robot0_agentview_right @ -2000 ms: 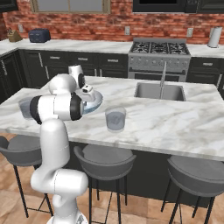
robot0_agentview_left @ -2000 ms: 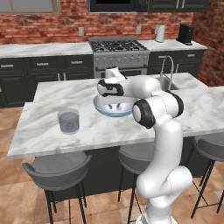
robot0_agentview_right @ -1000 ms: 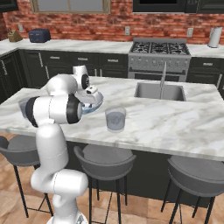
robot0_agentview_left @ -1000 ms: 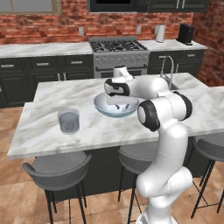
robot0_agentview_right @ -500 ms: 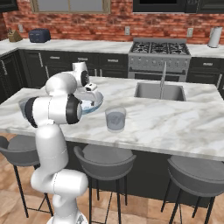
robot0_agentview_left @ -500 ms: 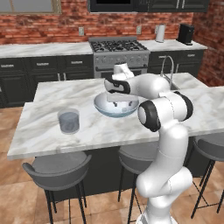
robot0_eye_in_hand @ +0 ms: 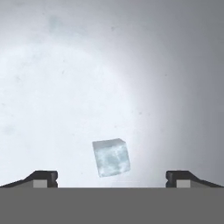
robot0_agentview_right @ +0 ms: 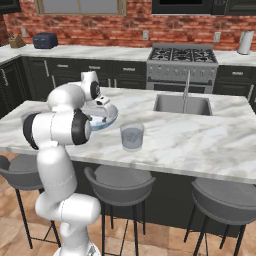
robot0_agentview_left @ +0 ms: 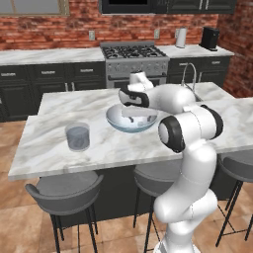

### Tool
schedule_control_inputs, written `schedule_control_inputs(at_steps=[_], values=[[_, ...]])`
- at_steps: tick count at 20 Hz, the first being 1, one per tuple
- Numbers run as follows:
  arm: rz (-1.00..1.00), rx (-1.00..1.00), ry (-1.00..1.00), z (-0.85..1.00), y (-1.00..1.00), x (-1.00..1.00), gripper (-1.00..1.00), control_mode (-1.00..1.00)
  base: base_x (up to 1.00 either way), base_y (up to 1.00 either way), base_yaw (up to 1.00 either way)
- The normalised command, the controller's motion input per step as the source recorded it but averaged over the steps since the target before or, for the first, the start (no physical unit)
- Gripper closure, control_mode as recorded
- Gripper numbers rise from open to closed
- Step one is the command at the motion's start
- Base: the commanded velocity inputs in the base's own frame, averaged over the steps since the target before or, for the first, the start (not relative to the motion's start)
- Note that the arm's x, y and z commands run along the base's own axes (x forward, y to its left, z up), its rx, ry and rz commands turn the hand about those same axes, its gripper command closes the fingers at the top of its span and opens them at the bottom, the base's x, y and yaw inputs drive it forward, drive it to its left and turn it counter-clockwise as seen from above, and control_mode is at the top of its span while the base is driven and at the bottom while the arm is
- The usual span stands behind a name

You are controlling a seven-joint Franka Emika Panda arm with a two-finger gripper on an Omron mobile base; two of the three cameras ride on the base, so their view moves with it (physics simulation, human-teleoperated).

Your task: There are four ice cubes in the ice bowl. Place two ice cubes in each glass of water.

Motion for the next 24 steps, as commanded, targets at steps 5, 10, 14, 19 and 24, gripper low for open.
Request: schedule_control_inputs(at_steps=[5,10,14,19,24], values=[[0.00,0.00,0.00,-0.04,-0.09,-0.11,-1.00,-1.00,0.00,0.00,0.00],[0.00,0.00,0.00,-0.15,0.00,0.00,-1.00,-1.00,0.00,0.00,0.00],[0.00,0.00,0.00,-0.23,0.00,0.01,-1.00,-1.00,0.00,0.00,0.00],[0.00,0.00,0.00,-0.28,0.00,0.00,1.00,-1.00,0.00,0.00,0.00],[0.00,0.00,0.00,-0.35,-0.06,0.00,1.00,-1.00,0.00,0.00,0.00]])
